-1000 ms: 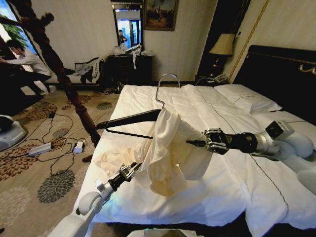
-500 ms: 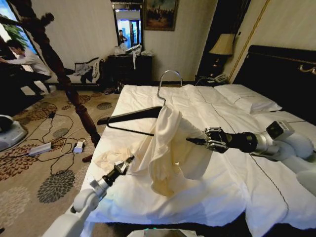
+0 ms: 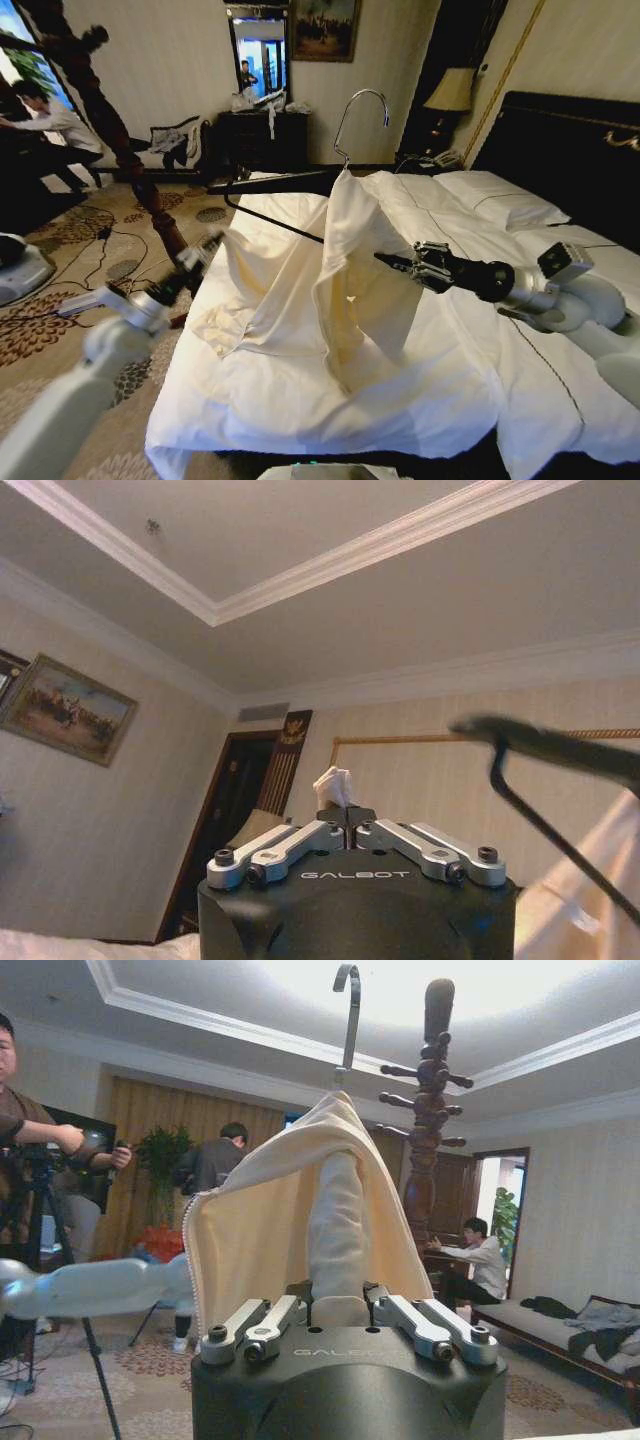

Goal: Pick up the clothes from the bed and hang them on the clothes hanger.

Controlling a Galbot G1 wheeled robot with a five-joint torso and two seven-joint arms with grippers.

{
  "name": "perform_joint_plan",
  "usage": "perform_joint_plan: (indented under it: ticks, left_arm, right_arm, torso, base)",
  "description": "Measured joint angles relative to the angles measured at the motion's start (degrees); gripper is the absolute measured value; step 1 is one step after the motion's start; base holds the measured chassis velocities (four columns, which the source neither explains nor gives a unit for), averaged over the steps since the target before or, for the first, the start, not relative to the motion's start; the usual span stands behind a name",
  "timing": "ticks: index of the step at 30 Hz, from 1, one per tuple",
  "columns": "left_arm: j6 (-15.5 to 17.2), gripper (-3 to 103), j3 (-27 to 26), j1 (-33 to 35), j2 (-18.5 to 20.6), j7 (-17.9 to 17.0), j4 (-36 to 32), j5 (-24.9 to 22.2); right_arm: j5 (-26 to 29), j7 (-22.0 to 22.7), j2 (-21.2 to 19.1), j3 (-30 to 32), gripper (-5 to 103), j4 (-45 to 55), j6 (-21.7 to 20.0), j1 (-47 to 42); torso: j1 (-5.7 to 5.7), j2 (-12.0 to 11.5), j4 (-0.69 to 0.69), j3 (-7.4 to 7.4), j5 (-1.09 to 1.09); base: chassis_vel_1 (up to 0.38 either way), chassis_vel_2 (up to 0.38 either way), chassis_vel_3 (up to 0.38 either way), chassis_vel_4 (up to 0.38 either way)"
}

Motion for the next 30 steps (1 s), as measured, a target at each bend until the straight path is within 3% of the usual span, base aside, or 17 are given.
perform_joint_plan:
  ticks: [10,15,30]
  left_arm:
    - [3.15,1,1.02,-8.0,9.21,-3.29,-0.97,-9.79]
    - [3.71,1,1.81,-11.44,12.14,-4.2,-2.14,-12.44]
    - [5.42,1,1.92,-13.39,13.88,-6.04,-11.6,-15.57]
  right_arm:
    - [-4.19,-2.9,0.39,-0.05,21,-0.6,0.03,-0.52]
    - [-6.74,-2.84,1.19,-0.4,21,-0.95,0.01,-1.02]
    - [-10.32,-1.23,2.51,-1.47,21,-1.52,-0.21,-1.68]
  torso:
    - [0.0,0.0,-0.01,0.0,0.01]
    - [0.0,0.0,-0.02,0.0,0.02]
    - [0.0,0.0,-0.01,0.0,0.02]
  base:
    - [0.0,0.0,0.0,0.0]
    - [0.0,0.0,0.0,0.0]
    - [0.0,0.0,0.0,0.0]
